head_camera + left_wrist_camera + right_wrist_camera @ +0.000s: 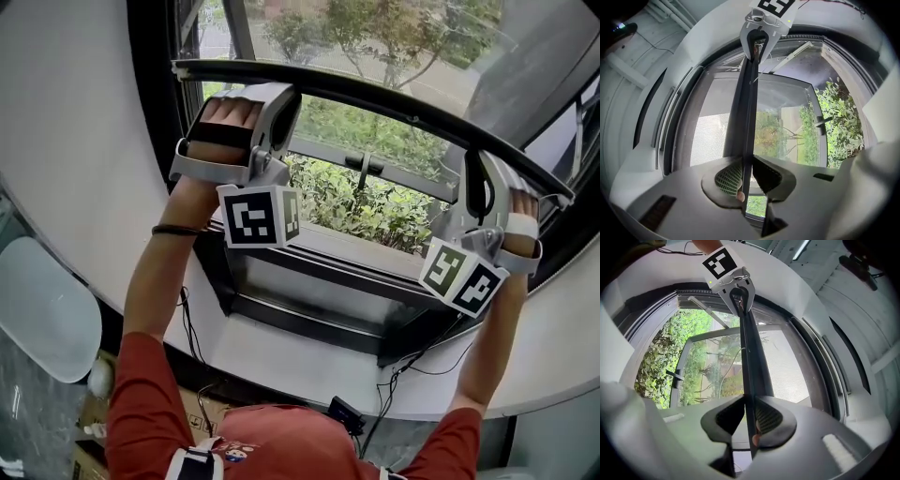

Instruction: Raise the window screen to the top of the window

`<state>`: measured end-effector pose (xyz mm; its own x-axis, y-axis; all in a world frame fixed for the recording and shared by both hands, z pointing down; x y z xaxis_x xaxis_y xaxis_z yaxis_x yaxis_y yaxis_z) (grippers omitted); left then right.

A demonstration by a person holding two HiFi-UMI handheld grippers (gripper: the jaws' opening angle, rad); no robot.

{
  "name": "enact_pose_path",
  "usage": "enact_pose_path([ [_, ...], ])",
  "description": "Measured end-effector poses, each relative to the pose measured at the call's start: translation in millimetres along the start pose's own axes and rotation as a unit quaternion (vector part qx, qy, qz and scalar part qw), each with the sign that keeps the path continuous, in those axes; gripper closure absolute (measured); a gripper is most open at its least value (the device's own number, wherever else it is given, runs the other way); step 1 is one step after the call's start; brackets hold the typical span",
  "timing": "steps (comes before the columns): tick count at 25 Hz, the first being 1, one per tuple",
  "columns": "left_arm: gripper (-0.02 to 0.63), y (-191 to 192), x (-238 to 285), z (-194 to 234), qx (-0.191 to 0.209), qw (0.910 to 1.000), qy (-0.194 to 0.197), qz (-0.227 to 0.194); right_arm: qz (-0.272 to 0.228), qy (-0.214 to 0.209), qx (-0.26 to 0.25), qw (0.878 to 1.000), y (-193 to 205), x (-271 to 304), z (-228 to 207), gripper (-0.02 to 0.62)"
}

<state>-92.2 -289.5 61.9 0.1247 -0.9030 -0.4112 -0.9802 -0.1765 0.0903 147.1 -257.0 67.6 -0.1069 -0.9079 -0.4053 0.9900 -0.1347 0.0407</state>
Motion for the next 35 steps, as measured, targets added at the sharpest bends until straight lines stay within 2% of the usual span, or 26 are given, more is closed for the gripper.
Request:
enact_pose_path([
  [19,0.532,0,3,3,0.021,0.9992,-0.035,0.001,0.007,0.059,-0.015,0.998,-1,3,1,0.515],
  [25,0.531,-2,25,51,0.013,0.9984,-0.055,-0.003,0.006,0.076,-0.028,0.997,-7,26,-49,0.514],
  [35,0.529,-6,42,87,0.014,0.9971,-0.075,-0.005,-0.001,0.104,-0.031,0.994,-7,44,-84,0.512],
])
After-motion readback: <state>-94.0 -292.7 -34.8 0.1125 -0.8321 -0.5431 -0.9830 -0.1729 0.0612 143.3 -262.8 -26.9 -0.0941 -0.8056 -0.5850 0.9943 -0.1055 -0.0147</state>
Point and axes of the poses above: the fingertips, and each gripper's own axes: x forward along the fingers, z to its left, y out of its underside, the point moved 5 cm from there along -x, backward along the fingers, and after that the axes turned 2 degrees about z, right-handed, at the moved point
